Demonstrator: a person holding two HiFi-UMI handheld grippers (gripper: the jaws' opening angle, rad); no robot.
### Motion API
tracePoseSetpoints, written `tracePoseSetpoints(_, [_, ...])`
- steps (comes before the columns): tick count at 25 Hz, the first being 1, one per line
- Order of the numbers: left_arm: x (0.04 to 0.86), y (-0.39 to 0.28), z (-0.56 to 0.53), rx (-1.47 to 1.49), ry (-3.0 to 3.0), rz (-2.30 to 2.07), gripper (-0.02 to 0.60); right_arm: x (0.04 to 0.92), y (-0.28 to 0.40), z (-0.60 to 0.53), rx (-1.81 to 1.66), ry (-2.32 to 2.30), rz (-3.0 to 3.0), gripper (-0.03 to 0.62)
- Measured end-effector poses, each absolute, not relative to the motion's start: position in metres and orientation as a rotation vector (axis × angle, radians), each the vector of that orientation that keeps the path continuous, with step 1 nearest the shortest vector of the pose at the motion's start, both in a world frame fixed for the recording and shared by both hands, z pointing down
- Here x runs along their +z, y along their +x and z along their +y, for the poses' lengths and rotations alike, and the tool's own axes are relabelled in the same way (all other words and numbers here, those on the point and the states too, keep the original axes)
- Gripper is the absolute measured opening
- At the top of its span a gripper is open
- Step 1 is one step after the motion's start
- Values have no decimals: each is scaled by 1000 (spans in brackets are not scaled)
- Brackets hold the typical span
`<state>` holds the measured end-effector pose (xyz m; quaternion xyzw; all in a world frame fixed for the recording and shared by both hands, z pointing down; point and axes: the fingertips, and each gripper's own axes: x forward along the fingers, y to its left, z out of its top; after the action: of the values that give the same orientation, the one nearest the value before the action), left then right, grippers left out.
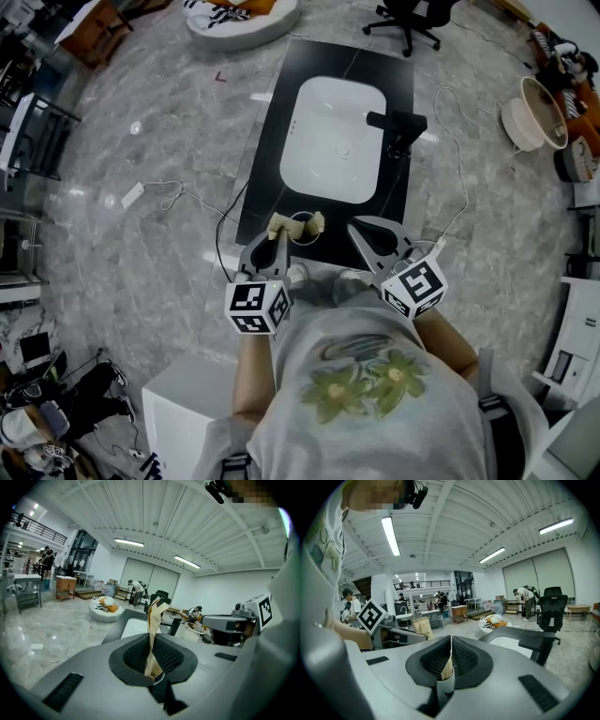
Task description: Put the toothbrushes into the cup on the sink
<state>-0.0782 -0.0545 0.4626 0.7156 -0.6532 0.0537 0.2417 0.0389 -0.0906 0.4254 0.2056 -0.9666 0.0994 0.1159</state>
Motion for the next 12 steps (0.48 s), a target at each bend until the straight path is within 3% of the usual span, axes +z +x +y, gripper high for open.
tracePoseSetpoints(12, [482, -81, -57, 176, 1923, -1788, 35, 427, 33, -92, 296, 574, -2822, 44])
